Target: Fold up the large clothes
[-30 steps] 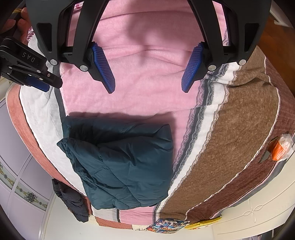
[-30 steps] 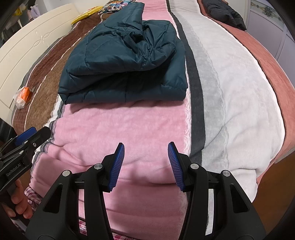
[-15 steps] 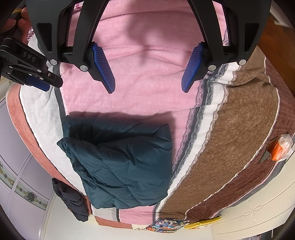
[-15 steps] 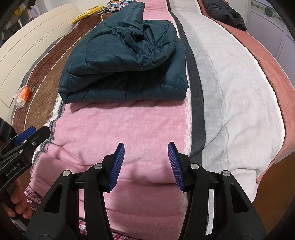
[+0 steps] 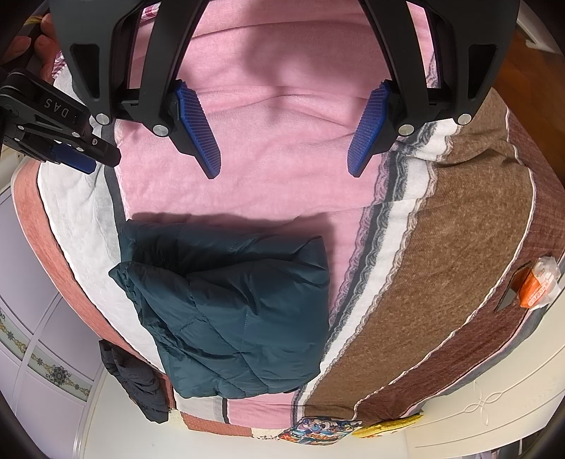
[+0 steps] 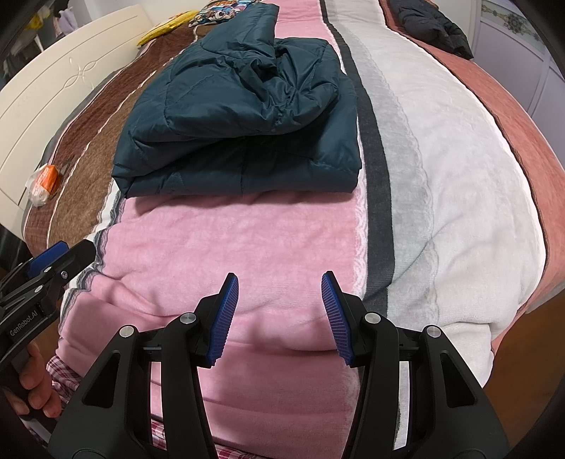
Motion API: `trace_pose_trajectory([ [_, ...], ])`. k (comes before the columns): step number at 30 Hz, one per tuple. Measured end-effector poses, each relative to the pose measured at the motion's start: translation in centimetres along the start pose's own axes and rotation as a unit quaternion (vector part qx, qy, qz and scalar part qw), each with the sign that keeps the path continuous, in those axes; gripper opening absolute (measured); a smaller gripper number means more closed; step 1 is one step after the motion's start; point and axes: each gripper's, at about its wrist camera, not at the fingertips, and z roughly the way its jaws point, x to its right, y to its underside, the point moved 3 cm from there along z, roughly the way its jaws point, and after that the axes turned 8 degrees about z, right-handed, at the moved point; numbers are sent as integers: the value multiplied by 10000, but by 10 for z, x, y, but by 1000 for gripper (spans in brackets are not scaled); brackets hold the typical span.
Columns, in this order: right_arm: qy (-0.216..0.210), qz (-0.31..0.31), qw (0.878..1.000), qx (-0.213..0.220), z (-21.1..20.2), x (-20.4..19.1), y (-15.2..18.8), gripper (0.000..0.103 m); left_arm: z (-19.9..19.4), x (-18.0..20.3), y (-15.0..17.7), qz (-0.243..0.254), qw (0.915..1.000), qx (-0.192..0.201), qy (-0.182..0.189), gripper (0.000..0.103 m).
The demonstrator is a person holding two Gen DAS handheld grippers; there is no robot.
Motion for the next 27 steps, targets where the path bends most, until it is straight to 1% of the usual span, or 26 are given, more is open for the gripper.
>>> trace_pose_trajectory([
  [6, 1, -10, 10000, 3, 0, 0, 1, 49, 0, -1, 1, -57, 10000, -44, -13, 71],
  [27, 6, -27, 10000, -2, -1, -1, 3, 49, -1, -1, 0, -42, 10000, 25, -29, 69],
])
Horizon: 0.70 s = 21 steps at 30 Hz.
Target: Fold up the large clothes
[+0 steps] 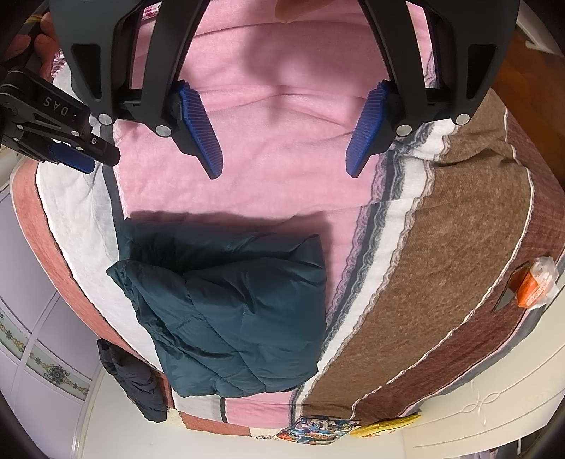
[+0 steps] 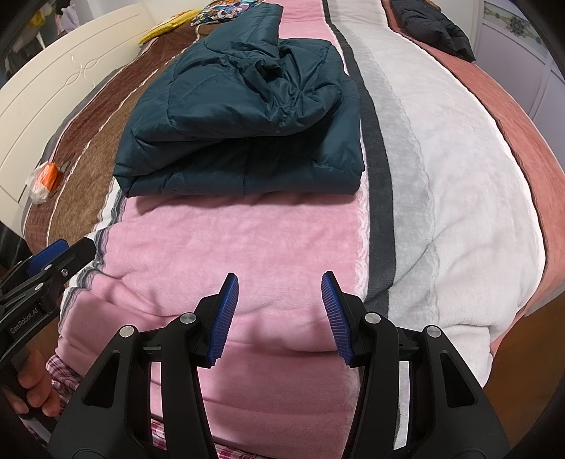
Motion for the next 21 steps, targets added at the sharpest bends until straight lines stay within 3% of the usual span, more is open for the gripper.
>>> trace_pose_trajectory([
  [21, 5, -15, 10000, -14, 0, -1, 1, 49, 1, -2, 1, -50, 10000, -40, -45, 67],
])
